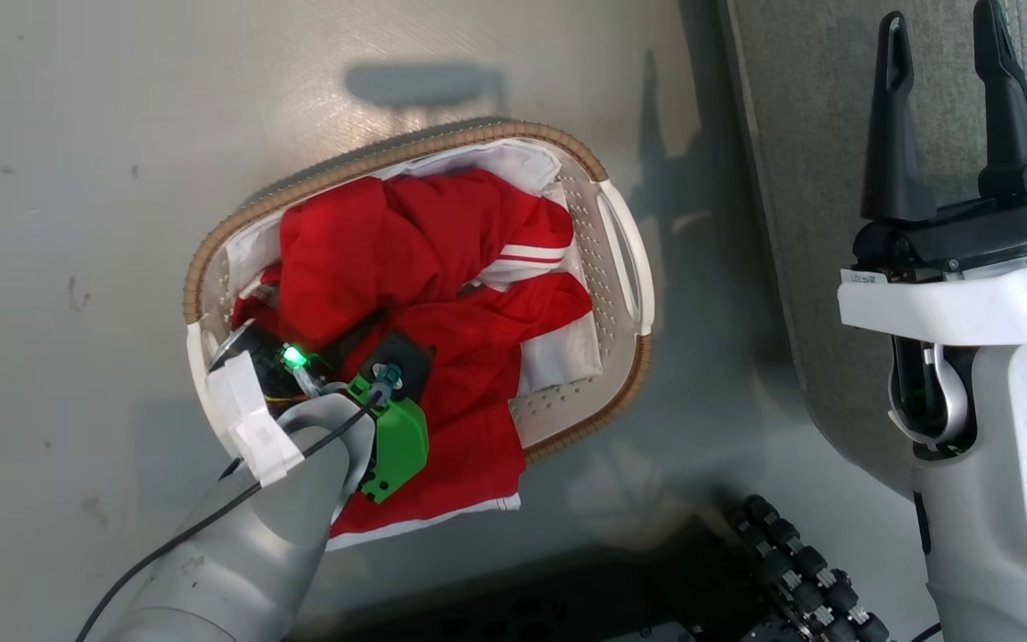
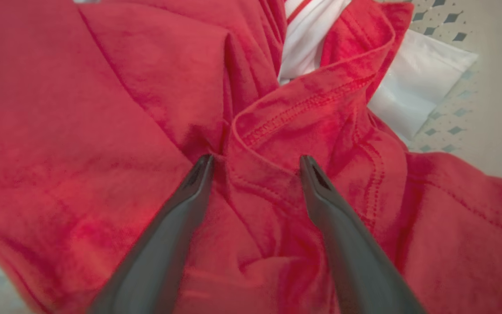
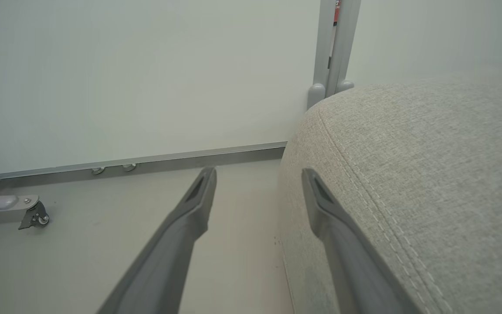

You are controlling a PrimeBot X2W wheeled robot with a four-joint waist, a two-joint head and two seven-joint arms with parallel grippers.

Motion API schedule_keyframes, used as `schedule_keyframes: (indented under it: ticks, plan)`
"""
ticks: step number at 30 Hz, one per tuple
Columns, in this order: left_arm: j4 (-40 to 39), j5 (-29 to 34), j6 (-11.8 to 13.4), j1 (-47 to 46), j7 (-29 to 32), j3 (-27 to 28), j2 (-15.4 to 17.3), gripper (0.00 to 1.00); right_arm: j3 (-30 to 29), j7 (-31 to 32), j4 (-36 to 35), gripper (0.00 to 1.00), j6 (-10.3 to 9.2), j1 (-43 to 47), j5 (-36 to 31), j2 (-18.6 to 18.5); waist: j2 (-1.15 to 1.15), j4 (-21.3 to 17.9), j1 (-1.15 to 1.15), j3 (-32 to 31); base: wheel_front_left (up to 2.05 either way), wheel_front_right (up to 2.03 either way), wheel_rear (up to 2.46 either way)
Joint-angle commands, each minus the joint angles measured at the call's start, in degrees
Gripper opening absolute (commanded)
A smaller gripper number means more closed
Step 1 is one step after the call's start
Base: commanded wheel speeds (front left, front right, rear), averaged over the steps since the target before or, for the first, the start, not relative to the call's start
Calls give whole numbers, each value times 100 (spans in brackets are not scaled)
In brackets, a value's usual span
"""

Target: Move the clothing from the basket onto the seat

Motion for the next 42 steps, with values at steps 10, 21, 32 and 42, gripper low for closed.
schedule_keyframes:
  ticks: [10,21,32,42]
  plan:
    - [140,-252,-59,-52,32,-183,36,0,-1,-28,89,100,-2,-105,4,-17,55,-20,-1,0,0,0,0]
    - [-688,-632,1,508,-7,-134,50,0,46,-28,358,100,-2,93,-207,-18,55,293,-1,-675,0,0,0]
    - [-2376,-583,149,1246,-3,278,377,0,20,-28,698,100,-3,572,-545,-21,55,764,-1,-1886,0,0,0]
    - [-3535,-286,67,1812,-4,447,812,0,90,-28,1074,100,-3,1290,-714,-20,55,1012,-1,-3303,0,0,0]
